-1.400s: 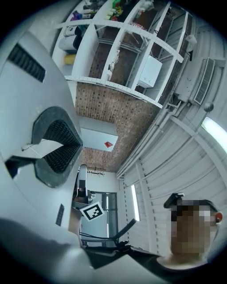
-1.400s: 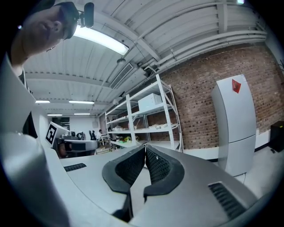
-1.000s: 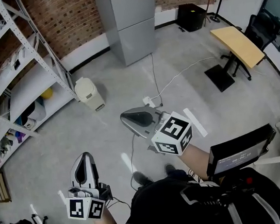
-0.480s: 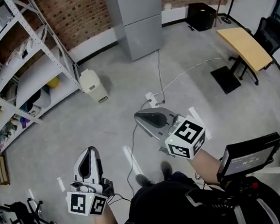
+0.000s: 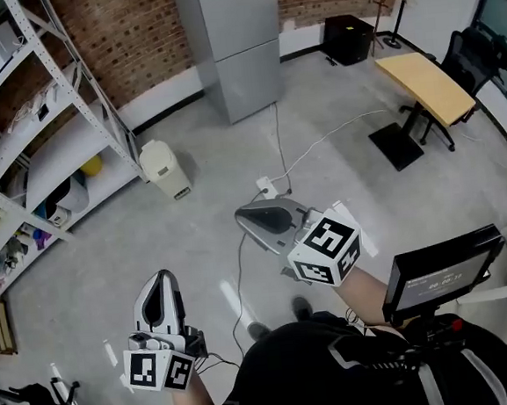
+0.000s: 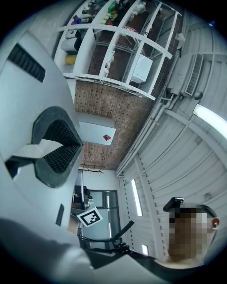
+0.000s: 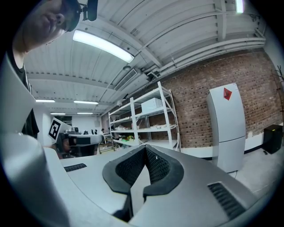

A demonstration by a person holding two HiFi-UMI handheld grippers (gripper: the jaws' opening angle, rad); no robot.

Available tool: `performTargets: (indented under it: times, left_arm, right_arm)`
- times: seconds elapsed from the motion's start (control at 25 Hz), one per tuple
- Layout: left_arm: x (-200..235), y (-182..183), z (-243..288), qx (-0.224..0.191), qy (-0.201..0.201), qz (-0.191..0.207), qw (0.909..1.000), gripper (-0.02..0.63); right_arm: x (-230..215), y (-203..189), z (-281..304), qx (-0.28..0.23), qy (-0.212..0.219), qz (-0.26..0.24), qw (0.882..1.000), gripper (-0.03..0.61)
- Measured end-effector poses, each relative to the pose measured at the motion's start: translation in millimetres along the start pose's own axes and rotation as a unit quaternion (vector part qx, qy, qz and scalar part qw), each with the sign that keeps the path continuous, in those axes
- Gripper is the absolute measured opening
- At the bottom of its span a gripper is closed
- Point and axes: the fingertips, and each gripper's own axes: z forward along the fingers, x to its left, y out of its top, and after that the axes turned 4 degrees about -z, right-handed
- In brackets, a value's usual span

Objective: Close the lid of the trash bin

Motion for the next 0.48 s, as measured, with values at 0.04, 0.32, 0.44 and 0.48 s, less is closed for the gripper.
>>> performTargets:
  times: [0.04,0.32,0.44,0.48]
  left_arm:
    - [-0.3,1.5,-0.7,-0.002,-0.001,0.001,1.0,-0.002]
    - [-4.0,3.5,-2.9,-0.002,-0.007,0.005,1.0,-0.002]
    - [-4.4,4.3,-3.5,0.0,-0.009,0.001,1.0,-0.002]
    - [-5.3,5.2,-2.7,-0.001,-0.009,0.002,1.0,-0.002]
  right_arm:
    - [1.5,1.5,0.1,0.0,0.0,-0.003,1.0,0.008]
    - [4.3,5.8,-1.9,-0.002,-0.001,-0.013,1.0,0.008]
    - [5.7,5.3,-1.4,-0.001,-0.005,-0.02,1.0,0.008]
    - [5.4,6.6,-1.2,-0.002,-0.005,-0.023,1.0,0.008]
